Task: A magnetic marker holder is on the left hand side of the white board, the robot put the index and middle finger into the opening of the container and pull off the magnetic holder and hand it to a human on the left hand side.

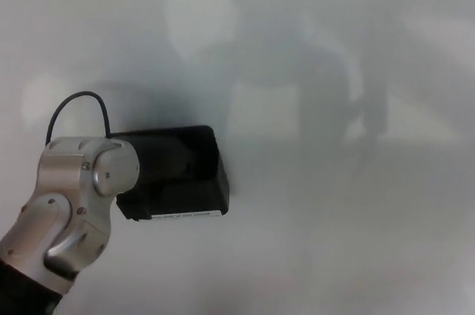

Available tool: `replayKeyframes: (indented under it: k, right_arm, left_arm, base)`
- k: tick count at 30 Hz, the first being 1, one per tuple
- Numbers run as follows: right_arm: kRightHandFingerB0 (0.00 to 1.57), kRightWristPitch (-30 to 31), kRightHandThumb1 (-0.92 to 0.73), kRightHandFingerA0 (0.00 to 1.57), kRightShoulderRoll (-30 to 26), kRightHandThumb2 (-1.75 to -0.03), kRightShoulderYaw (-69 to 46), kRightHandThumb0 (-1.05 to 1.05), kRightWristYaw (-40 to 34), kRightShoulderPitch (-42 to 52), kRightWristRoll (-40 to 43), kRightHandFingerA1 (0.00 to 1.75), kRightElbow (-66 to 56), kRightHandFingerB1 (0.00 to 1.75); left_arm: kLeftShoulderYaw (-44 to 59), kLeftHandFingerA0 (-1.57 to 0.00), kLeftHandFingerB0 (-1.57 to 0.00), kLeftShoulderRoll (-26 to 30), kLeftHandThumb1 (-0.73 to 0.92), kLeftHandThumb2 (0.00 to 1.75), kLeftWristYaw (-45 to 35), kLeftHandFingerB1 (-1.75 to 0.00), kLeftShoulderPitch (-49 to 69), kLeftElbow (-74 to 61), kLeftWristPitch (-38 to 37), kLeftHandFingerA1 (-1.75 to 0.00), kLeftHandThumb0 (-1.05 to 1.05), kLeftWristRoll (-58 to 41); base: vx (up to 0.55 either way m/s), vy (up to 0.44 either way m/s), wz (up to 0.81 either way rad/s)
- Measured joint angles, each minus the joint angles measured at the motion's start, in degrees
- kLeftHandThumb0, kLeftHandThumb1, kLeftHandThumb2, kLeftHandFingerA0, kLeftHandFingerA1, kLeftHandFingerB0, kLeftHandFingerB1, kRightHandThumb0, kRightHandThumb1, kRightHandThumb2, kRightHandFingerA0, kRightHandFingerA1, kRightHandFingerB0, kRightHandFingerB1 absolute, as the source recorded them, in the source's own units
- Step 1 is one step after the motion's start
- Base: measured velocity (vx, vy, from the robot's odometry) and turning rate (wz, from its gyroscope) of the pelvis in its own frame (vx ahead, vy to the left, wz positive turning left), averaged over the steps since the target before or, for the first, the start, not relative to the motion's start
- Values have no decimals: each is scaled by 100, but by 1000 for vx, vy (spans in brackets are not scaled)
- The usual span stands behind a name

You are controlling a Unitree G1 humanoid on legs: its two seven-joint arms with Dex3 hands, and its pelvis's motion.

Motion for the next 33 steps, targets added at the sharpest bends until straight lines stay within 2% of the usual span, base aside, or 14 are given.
replayKeyframes:
  k: [5,6,11,12,15,17,18,21,23,26,27,29,30,33]
  right_arm:
    - [22,0,-78,80,8,-65,-1,-44,8,-19,1,49,-4,29]
    - [22,0,-78,79,8,-65,0,-45,8,-20,0,49,-4,29]
    - [22,0,-78,79,11,-65,9,-45,8,-41,-3,49,-6,29]
    - [22,0,-78,80,11,-65,10,-44,8,-43,-4,49,-6,29]
    - [22,0,-78,80,11,-65,17,-44,8,-59,-4,49,-8,29]
    - [22,0,-79,82,11,-65,20,-45,8,-76,-3,49,-9,29]
    - [5,0,-58,72,11,-102,22,-39,8,-80,-3,70,-9,44]
    - [5,0,-58,72,11,-102,33,-39,8,-91,-5,70,-9,44]
    - [8,0,-57,78,11,-101,44,-38,8,-113,-8,72,-9,45]
    - [6,0,-57,75,12,-101,51,-39,10,-138,-7,72,-12,44]
    - [22,0,-78,82,13,-66,53,-47,10,-145,-7,52,-13,29]
    - [22,0,-78,82,16,-66,57,-47,11,-158,-7,52,-17,29]
    - [5,0,-59,75,23,-102,59,-38,12,-173,-6,71,-21,43]
    - [6,0,-58,75,33,-102,63,-38,13,-191,-6,71,-22,44]
  left_arm:
    - [88,-69,-64,-80,66,140,-146,-134,-45,64,254,-172,-5,-253]
    - [99,-64,-78,-99,55,148,-171,-113,-51,73,311,-167,-2,-296]
    - [26,-64,-78,-213,55,148,-654,-113,239,131,640,-167,-2,-738]
    - [4,-80,-73,-231,41,170,-741,-152,305,142,690,-174,-15,-812]
    - [-31,-80,-73,-346,41,170,-1099,-152,601,151,908,-174,-15,-1149]
    - [-37,-75,-79,-430,38,163,-1303,-136,797,151,1048,-175,-15,-1373]
    - [-34,-76,-81,-451,41,160,-1344,-129,839,149,1080,-175,-17,-1421]
    - [-6,-76,-81,-574,41,160,-1527,-129,1035,134,1241,-175,-17,-1665]
    - [45,-77,-72,-711,45,150,-1709,-150,1246,111,1421,-175,-32,-1943]
    - [235,-71,-83,-917,54,147,-1835,-106,1483,100,1559,-175,-34,-2229]
    - [300,-73,-84,-987,60,126,-1864,-96,1556,99,1595,-175,-40,-2310]
    - [454,-73,-84,-1140,60,126,-1919,-96,1707,97,1661,-175,-40,-2490]
    - [634,-74,-81,-1316,57,118,-1957,-94,1882,86,1718,-175,-46,-2675]
    - [864,-75,-82,-1563,56,104,-1997,-89,2118,70,1775,-175,-54,-2908]
  base:
    - [0,0,0]
    - [0,0,0]
    - [-7,-3,1]
    - [0,0,0]
    - [0,0,0]
    - [0,0,0]
    - [0,0,0]
    - [0,0,0]
    - [0,0,0]
    - [0,0,0]
    - [0,0,0]
    - [0,0,0]
    - [0,0,0]
    - [0,0,0]
